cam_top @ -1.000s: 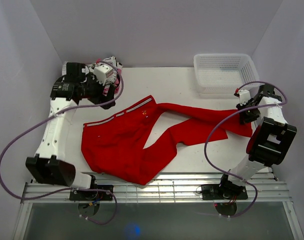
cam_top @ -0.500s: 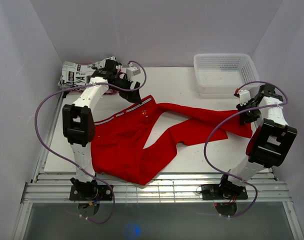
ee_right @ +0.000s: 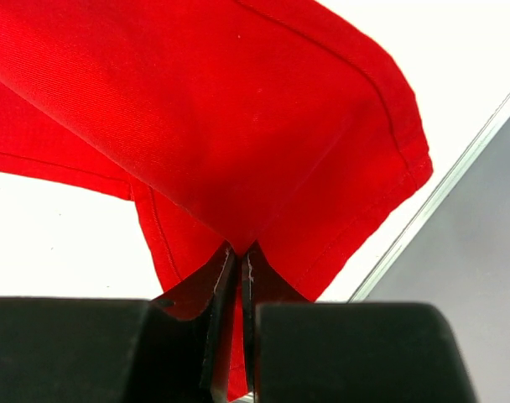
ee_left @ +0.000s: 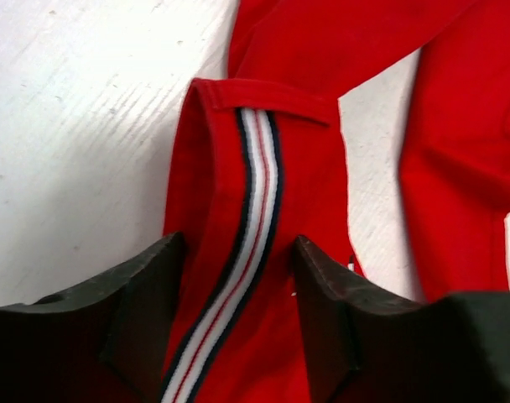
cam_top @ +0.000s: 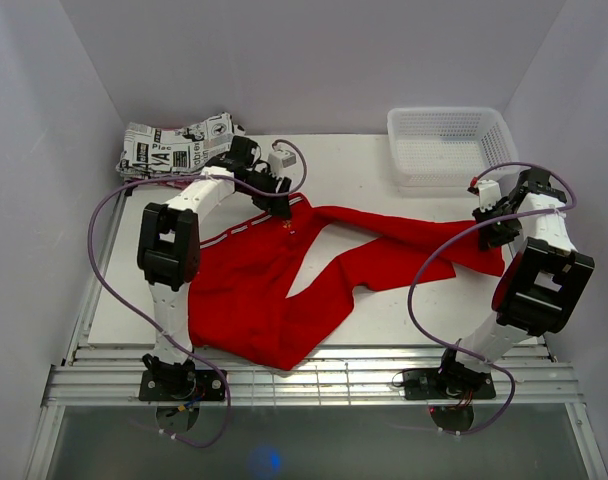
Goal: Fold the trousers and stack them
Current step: Flatten the trousers out
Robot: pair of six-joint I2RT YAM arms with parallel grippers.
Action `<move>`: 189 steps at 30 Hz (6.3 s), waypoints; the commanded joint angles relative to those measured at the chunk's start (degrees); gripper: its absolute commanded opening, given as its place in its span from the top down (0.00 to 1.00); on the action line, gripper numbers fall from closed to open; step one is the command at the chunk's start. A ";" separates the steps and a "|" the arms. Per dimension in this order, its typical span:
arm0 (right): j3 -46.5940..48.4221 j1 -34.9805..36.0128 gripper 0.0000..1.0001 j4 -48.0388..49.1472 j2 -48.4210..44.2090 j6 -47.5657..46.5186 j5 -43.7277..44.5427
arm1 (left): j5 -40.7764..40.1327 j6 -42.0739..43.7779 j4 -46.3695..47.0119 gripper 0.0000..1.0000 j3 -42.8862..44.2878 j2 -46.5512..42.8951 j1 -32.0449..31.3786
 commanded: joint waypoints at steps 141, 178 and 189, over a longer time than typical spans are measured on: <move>5.80 -19.36 0.92 -26.46 -16.76 -42.41 -18.39 | -10.10 0.72 -0.44 0.34 -32.20 -45.64 32.66; -39.63 -14.28 0.00 6.76 -27.07 -49.02 4.53 | -2.97 2.74 -2.20 0.32 -31.06 -40.73 32.75; -43.14 -14.19 0.81 13.27 -19.57 -47.69 7.26 | -4.90 2.83 -2.02 0.32 -30.19 -40.99 32.75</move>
